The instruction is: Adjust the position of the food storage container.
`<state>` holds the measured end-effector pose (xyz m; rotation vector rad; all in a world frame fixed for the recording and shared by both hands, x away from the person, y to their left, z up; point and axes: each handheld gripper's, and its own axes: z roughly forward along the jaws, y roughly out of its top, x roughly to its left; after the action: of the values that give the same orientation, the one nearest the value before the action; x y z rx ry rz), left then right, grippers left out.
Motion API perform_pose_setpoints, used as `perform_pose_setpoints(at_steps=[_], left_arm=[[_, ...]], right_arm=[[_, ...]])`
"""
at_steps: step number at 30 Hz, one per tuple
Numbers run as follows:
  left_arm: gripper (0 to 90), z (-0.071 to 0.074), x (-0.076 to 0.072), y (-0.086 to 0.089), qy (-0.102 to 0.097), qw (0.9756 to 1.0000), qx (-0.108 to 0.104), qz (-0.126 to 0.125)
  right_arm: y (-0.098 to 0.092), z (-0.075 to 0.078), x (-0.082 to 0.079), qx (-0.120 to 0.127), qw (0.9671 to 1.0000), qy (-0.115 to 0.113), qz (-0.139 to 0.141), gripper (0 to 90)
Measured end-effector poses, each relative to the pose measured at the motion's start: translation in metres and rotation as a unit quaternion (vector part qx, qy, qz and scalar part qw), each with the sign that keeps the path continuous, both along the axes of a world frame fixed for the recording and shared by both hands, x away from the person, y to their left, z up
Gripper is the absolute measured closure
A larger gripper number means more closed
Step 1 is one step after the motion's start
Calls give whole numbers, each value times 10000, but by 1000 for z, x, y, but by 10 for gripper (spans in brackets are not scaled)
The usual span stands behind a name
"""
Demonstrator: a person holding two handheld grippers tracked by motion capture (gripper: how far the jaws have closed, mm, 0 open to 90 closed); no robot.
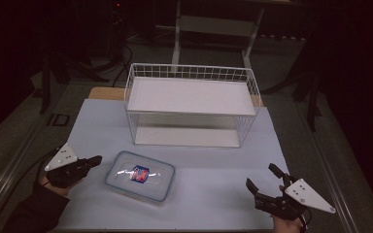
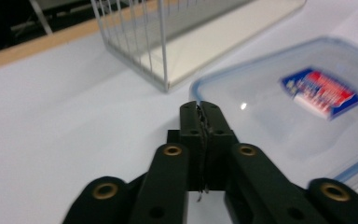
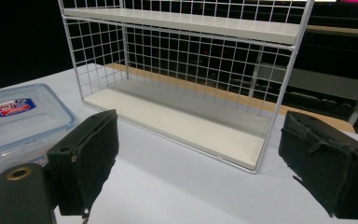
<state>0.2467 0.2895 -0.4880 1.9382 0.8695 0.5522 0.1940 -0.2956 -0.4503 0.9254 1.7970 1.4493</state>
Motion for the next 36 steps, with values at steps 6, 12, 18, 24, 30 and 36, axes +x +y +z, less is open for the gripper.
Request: perform_pose_setpoints(at_steps=[6, 12, 18, 24, 30, 36], left_arm=[[894, -22, 2, 0, 372, 9990, 262, -20], [896, -40, 2, -3, 781, 9959, 404, -233], [896, -48, 0, -17, 972, 9924, 555, -518], [897, -49, 0, -25, 1014, 9915, 431, -691], [896, -47, -2, -50, 1116, 9867, 296, -1147], [896, -47, 1, -71, 1164, 9822, 406, -1420]], right_arm=[[0, 0, 0, 16, 10000, 8, 3, 118], [-1, 0, 0, 7, 10000, 1, 11, 118], [-1, 0, 0, 4, 10000, 22, -2, 119], [-1, 0, 1, -3, 10000, 26, -35, 124], [0, 0, 0, -33, 10000, 15, -56, 125], [0, -1, 1, -46, 10000, 23, -44, 124]])
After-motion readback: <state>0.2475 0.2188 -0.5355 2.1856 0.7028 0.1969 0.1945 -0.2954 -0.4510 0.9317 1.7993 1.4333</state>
